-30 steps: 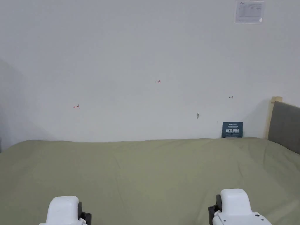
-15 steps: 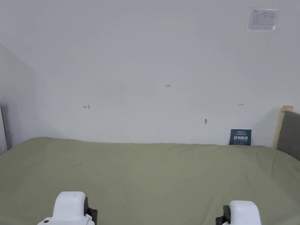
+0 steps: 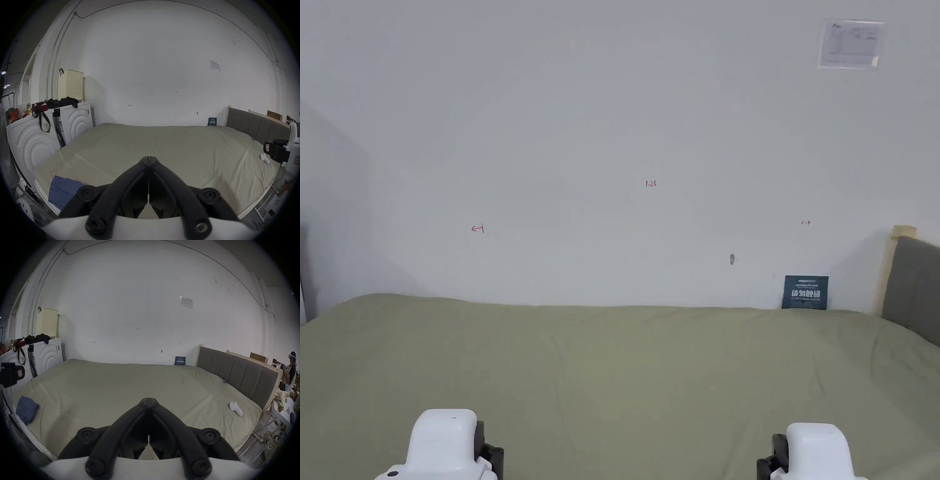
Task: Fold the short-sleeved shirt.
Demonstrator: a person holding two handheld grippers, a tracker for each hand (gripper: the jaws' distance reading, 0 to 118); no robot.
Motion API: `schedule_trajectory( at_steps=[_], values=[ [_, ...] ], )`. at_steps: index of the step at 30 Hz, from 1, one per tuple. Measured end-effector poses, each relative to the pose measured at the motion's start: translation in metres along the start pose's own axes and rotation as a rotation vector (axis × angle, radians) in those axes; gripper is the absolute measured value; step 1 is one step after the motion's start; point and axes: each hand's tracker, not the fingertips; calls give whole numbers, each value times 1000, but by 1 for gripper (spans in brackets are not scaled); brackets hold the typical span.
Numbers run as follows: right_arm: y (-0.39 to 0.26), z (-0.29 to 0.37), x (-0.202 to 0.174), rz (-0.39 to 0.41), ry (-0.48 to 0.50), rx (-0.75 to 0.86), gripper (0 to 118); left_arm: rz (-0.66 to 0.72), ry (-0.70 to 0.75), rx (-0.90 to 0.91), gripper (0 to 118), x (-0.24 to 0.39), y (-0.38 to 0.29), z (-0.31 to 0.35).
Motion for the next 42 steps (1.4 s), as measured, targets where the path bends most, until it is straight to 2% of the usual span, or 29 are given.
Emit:
schedule_trajectory(
  at_steps=[20,22,24,25,26,27,28,29,30,32,35,36,39,40,42],
  values=[
    [-1,2,-1,1,3,-9,2,3,-6,-2,0,0,1,4],
    [0,3,-1,1,4,-9,3,2,-11,-9,7,0,3,6],
    [4,8,-1,9,0,6,5,-3,-3,-7,10,0,6,6],
    [6,10,-1,14,1,14,13,-13,3,-3,17,0,9,7],
    [9,10,-1,15,4,21,38,-19,2,-2,37,0,11,7],
    [11,9,-1,21,7,15,84,-23,4,-2,70,-1,15,6],
    [12,9,0,21,8,17,107,-23,5,4,85,-2,17,7],
    [13,11,0,17,16,30,117,-17,6,14,94,-2,20,9],
    [15,13,1,-4,34,46,118,-3,13,25,100,-3,23,12],
    [22,14,2,-35,58,41,118,-4,32,44,102,-3,27,14],
    [31,14,8,-91,188,34,118,-15,81,51,105,-3,34,16],
    [35,17,10,-112,203,46,118,-15,84,58,105,-5,35,18],
    [44,24,2,-108,70,71,118,19,77,85,106,-9,39,21],
    [49,26,0,-97,48,51,118,29,70,85,107,-11,40,22],
    [58,25,0,-96,63,12,118,38,66,78,108,-13,41,23]
  ],
)
